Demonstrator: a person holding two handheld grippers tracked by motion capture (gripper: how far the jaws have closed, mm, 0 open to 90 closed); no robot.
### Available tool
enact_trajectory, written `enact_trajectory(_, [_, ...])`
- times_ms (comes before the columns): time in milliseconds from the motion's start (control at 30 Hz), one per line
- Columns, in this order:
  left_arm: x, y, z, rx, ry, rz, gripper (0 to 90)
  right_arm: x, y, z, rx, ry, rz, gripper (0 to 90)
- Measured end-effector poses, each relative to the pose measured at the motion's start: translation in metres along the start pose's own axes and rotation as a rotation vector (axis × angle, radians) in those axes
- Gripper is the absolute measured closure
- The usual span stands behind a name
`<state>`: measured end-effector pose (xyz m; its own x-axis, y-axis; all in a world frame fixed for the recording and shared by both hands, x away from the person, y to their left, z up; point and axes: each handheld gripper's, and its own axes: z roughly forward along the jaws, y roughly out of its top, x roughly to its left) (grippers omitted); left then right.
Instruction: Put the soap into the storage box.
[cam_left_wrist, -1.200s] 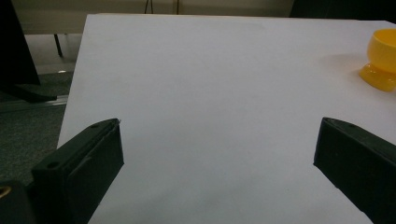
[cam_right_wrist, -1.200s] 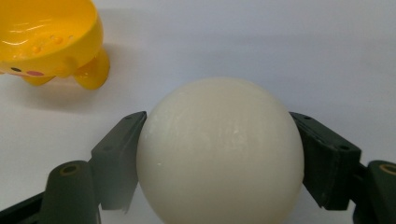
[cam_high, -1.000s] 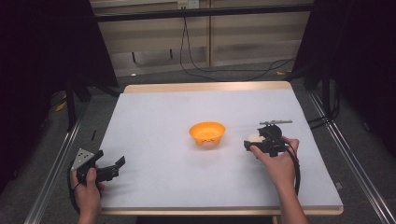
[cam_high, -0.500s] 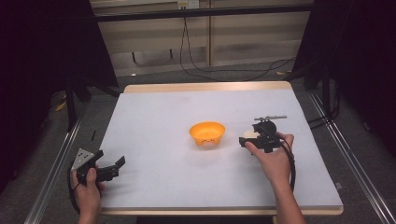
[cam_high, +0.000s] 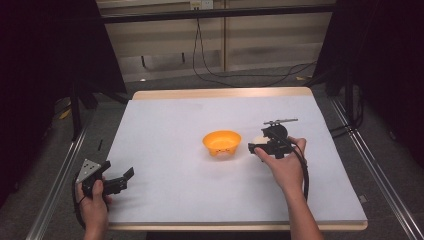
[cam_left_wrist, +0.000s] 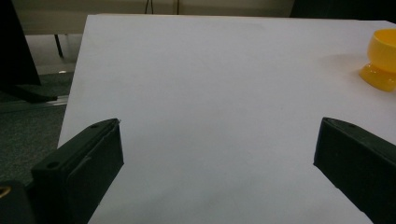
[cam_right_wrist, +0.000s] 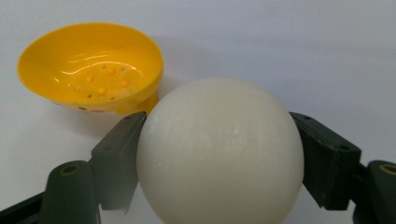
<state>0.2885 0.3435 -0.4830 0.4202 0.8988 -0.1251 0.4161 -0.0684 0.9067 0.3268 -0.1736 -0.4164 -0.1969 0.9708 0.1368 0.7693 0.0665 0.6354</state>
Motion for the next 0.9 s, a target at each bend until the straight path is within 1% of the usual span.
enact_trajectory(133, [0.000,0.000,0.000,0.001,0.001,0.001,1.2,0.003,0.004,0.000,0.001,0.003,-0.005,24.0])
enact_trajectory(167, [0.001,0.000,0.000,0.002,0.006,0.012,1.2,0.004,0.005,0.000,0.000,0.002,-0.005,24.0])
enact_trajectory(200, [0.000,0.000,0.000,0.002,0.006,0.013,1.2,0.005,0.007,-0.001,-0.004,0.008,-0.008,24.0])
enact_trajectory(233, [0.000,0.000,0.000,0.002,0.006,0.013,1.2,0.005,0.007,-0.001,-0.004,0.008,-0.008,24.0])
enact_trajectory(267, [0.000,0.000,0.000,0.001,0.002,0.003,1.2,0.006,0.010,-0.001,-0.005,0.009,-0.007,24.0])
enact_trajectory(500, [-0.001,0.000,0.000,0.003,0.004,0.006,1.3,0.007,0.016,0.001,0.004,0.009,-0.009,24.0])
enact_trajectory(633, [0.000,0.000,0.000,0.004,0.000,0.005,1.3,0.014,0.022,0.001,0.004,0.020,-0.015,24.0])
enact_trajectory(700, [0.000,0.000,0.000,0.003,0.000,0.004,1.3,0.015,0.023,0.002,0.002,0.020,-0.020,24.0])
enact_trajectory(800, [0.000,0.000,0.000,0.004,0.000,0.003,1.3,0.019,0.026,0.004,-0.002,0.032,-0.021,24.0])
enact_trajectory(900, [0.000,0.000,0.000,0.004,0.002,0.004,1.3,0.023,0.027,0.006,0.005,0.026,-0.024,24.0])
